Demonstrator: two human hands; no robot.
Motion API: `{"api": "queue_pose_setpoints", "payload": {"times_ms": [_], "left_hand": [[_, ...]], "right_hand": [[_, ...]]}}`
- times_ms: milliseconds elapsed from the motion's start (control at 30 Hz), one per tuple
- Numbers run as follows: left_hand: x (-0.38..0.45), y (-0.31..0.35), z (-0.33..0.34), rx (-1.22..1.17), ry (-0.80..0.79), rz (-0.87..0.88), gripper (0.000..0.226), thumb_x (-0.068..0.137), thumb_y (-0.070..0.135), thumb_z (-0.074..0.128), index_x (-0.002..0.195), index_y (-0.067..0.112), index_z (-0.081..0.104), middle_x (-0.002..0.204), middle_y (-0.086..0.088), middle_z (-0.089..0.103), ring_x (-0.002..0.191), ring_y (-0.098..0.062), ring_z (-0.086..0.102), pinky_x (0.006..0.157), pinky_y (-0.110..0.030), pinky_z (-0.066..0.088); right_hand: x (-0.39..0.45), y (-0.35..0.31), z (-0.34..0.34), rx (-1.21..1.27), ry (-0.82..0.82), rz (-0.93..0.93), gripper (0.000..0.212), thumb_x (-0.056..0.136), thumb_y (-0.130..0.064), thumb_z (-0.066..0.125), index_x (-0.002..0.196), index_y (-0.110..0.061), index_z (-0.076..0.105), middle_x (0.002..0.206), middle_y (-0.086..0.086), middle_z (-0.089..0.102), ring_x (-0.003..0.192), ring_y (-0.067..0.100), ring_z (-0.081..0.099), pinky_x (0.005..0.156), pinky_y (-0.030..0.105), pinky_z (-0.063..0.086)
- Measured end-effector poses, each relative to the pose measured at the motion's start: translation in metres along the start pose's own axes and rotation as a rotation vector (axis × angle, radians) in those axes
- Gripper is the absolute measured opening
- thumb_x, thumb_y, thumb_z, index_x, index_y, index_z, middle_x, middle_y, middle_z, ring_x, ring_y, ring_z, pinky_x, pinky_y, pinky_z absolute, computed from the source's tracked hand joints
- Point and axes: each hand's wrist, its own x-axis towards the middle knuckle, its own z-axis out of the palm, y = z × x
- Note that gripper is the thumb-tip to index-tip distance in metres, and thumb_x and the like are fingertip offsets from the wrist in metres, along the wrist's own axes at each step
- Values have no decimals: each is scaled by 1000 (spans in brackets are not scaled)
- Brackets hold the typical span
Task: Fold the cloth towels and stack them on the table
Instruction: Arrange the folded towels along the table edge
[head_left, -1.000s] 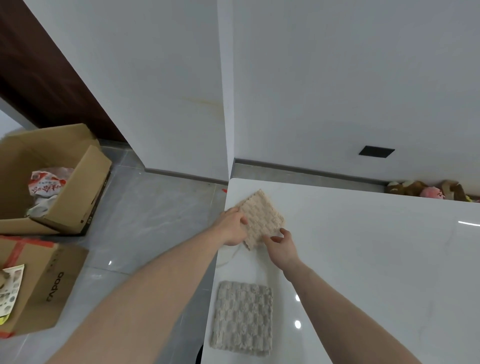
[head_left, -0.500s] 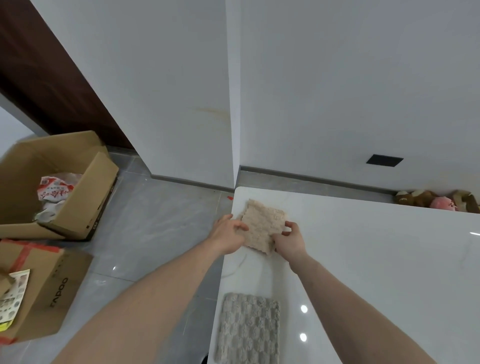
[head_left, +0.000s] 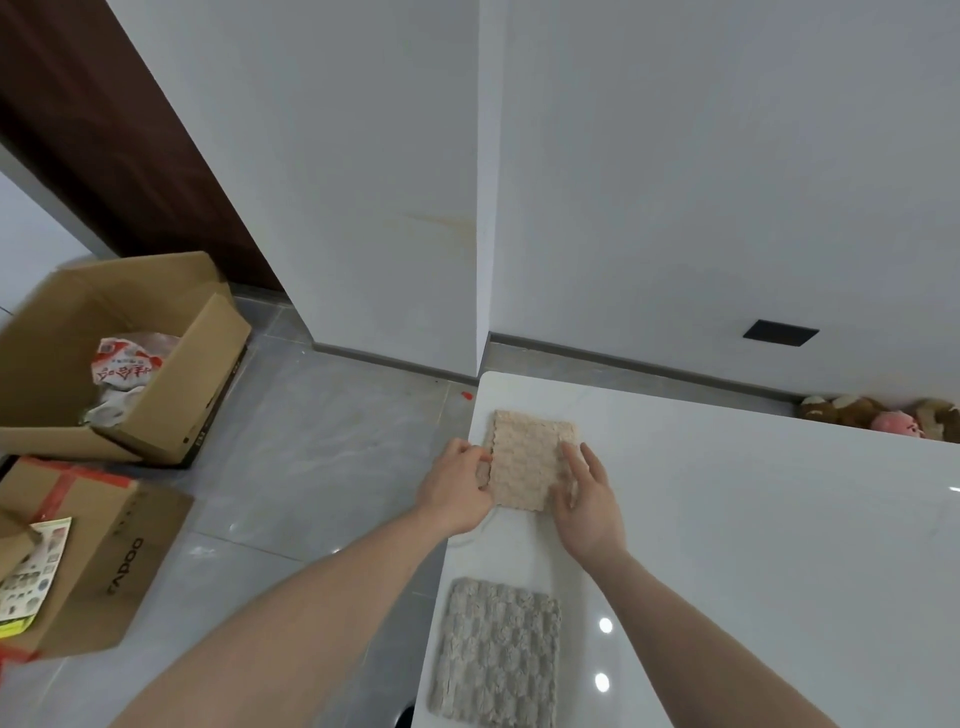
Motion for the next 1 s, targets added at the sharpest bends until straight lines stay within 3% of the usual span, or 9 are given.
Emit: {"api": "queue_pose_setpoints", "payload": {"times_ms": [67, 133, 233, 400, 667, 800, 1000], "left_hand": [[-5, -1, 2, 173, 44, 182, 58, 86, 15, 58, 143, 20, 51, 148, 2, 36, 134, -22, 43, 109, -38, 43], [-7, -1, 6, 328, -59, 296, 65, 86, 14, 58, 150, 19, 43, 161, -1, 25, 147, -24, 26, 119, -41, 32], [-9, -2, 13, 459, -253, 253, 82, 86, 13, 56, 160, 19, 22, 170, 1, 6, 155, -24, 7, 124, -45, 22], [-18, 2, 13, 472, -261, 210, 90, 85, 9, 55, 163, 21, 10, 171, 2, -8, 157, -26, -3, 127, -45, 14], [-119, -7, 9, 103, -114, 183, 73, 90, 12, 52, 158, 25, 30, 171, 8, 4, 156, -19, 9, 124, -38, 24], [-204, -39, 21, 38, -148, 172, 70, 88, 13, 52, 155, 26, 35, 169, 8, 10, 151, -20, 21, 121, -31, 26], [-306, -89, 51, 48, -275, 180, 60, 95, 17, 49, 153, 30, 38, 166, 12, 14, 149, -14, 21, 121, -26, 22]], "right_hand": [[-7, 5, 6, -74, -17, -72, 54, 100, -19, 51, 153, -26, 43, 168, 1, 23, 145, 26, 41, 117, 40, 39], [-10, 11, 10, -149, -101, -108, 53, 102, -18, 47, 155, -23, 42, 170, -1, 19, 151, 25, 32, 122, 38, 32], [-8, 15, 11, -264, -260, -109, 60, 104, -21, 42, 162, -21, 24, 172, -2, 1, 158, 25, 10, 127, 35, 17], [-15, 8, 8, -320, -312, -95, 68, 103, -21, 40, 164, -21, 10, 171, -1, -11, 159, 26, -6, 129, 34, 5], [-115, -18, -2, -76, -170, 0, 67, 101, -21, 47, 162, -29, 21, 171, -8, 2, 157, 18, 6, 127, 38, 20], [-212, -16, 12, 15, -126, 101, 61, 101, -24, 50, 158, -32, 32, 169, -12, 13, 154, 13, 14, 122, 34, 24], [-336, 2, 48, 42, -86, 262, 57, 97, -23, 59, 150, -35, 41, 161, -10, 26, 149, 15, 27, 117, 28, 27]]}}
